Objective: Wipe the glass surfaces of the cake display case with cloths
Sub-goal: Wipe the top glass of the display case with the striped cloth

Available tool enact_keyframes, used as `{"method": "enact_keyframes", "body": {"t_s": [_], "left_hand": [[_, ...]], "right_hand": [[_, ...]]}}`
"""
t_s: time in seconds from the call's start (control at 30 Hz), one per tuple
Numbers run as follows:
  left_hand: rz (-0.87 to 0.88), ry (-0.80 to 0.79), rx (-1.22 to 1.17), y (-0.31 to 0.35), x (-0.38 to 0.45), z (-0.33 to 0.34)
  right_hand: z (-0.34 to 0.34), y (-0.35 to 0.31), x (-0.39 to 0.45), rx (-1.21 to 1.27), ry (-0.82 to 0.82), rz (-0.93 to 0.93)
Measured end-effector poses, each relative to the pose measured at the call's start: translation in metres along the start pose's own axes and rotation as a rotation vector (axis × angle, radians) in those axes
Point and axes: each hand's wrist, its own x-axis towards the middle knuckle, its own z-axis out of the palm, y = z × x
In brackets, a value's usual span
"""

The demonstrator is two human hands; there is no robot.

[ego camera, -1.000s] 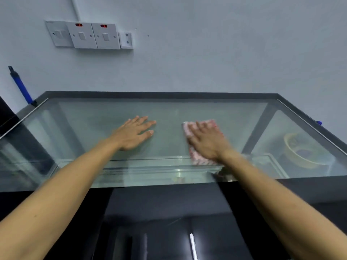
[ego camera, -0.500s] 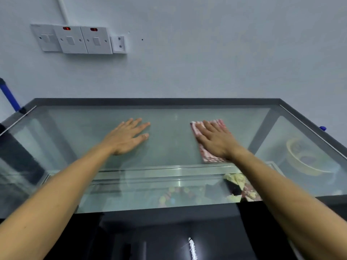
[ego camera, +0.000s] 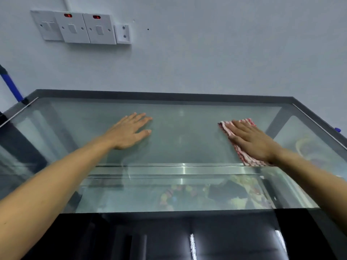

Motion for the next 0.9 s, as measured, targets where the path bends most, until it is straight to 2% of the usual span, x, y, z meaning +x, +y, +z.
{"method": "enact_keyframes", "body": {"t_s": [0.07, 0.13, 0.17, 0.27, 0.33, 0.37, 0.43, 0.53, 0.6, 0.67, 0.73, 0.83, 0.9], "left_hand": [[0.016, -0.032, 0.014, -0.002, 0.011, -0.003], [0.002, -0.035, 0.009, -0.004, 0.023, -0.003], [-0.009, -0.023, 0.004, -0.005, 0.028, -0.002], [0.002, -0.028, -0.012, -0.009, 0.033, 0.001], [0.011, -0.021, -0.018, -0.013, 0.035, -0.001], [0.002, -0.022, -0.017, -0.016, 0.037, -0.004], [-0.016, -0.030, -0.022, -0.018, 0.040, -0.008], [-0.028, -0.007, -0.002, -0.019, 0.044, -0.007], [-0.024, -0.005, -0.029, -0.020, 0.043, -0.003], [-0.030, 0.007, -0.044, -0.021, 0.045, -0.001], [-0.038, 0.021, -0.065, -0.022, 0.047, -0.001], [-0.064, 0.054, -0.131, -0.020, 0.043, -0.001], [-0.073, 0.068, -0.163, -0.016, 0.043, -0.004]], "right_hand": [[0.002, -0.003, 0.044, 0.023, 0.068, 0.166], [0.006, -0.044, 0.077, -0.015, 0.100, 0.192], [0.009, -0.077, 0.084, -0.066, 0.104, 0.113], [0.022, -0.165, 0.044, -0.092, 0.047, -0.325], [0.027, -0.172, -0.010, -0.001, 0.005, -0.539], [0.024, -0.157, -0.024, 0.045, -0.009, -0.578], [0.015, -0.098, -0.026, 0.051, -0.018, -0.482], [-0.001, -0.003, 0.027, 0.013, 0.006, -0.062], [0.002, 0.031, 0.076, -0.009, 0.062, 0.129], [0.000, 0.015, 0.116, -0.018, 0.110, 0.231], [-0.002, -0.040, 0.146, 0.016, 0.087, 0.232], [0.000, -0.134, 0.165, 0.083, 0.031, 0.040], [0.006, -0.170, 0.156, 0.074, 0.019, -0.102]]}}
